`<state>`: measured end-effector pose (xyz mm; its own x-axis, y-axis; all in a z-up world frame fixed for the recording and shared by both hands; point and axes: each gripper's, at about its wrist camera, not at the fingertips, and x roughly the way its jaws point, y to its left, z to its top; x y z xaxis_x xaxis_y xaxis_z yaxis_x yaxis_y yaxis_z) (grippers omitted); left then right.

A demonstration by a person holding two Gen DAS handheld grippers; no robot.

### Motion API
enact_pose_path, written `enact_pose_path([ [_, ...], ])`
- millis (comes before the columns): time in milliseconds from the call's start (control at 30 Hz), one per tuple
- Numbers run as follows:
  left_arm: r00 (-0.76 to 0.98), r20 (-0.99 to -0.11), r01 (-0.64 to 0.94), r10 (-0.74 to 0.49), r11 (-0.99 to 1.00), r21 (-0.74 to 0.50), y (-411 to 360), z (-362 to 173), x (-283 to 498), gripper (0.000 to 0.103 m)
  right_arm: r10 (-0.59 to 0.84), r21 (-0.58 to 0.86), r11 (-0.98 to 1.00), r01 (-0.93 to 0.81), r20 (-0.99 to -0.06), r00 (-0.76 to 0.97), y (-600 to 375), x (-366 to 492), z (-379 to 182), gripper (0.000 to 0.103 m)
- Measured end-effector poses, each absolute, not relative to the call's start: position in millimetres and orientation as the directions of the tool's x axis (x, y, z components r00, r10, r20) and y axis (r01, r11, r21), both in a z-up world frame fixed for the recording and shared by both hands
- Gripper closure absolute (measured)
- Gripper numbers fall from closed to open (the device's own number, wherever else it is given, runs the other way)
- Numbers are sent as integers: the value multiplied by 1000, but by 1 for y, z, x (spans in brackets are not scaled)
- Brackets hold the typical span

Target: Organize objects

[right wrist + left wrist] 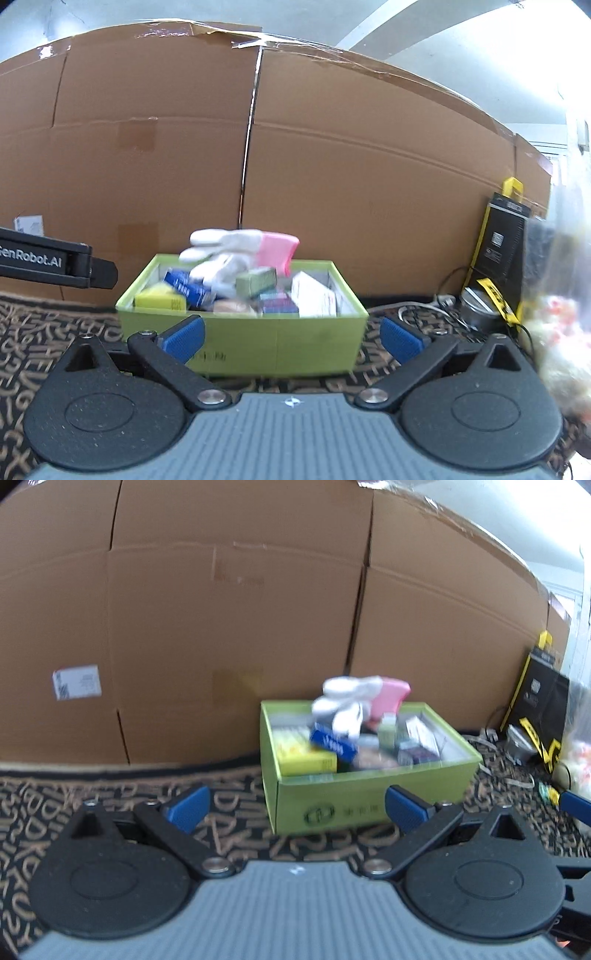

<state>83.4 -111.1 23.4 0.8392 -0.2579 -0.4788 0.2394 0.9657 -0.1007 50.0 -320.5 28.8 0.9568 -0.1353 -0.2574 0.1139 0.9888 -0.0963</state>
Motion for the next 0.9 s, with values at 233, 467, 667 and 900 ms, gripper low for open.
enact_pose_path([
  [233, 816, -513, 277, -268, 959, -59, -114, 12, 56, 0, -142, -88, 989, 121, -293, 945, -322, 29, 19, 0],
  [467, 805, -525, 289, -276, 955, -58, -112, 13, 48, 0, -158, -95, 986, 135, -303, 940, -317, 24, 18, 0],
  [667, 802, -528, 292, -278, 955, -59, -110, 11, 45, 0, -155, -87, 987, 134, -321, 934, -316, 25, 14, 0],
  [900, 806, -526, 279, -272, 958, -68, -105, 14, 44, 0, -152, -95, 987, 127, -324, 934, -316, 27, 14, 0],
])
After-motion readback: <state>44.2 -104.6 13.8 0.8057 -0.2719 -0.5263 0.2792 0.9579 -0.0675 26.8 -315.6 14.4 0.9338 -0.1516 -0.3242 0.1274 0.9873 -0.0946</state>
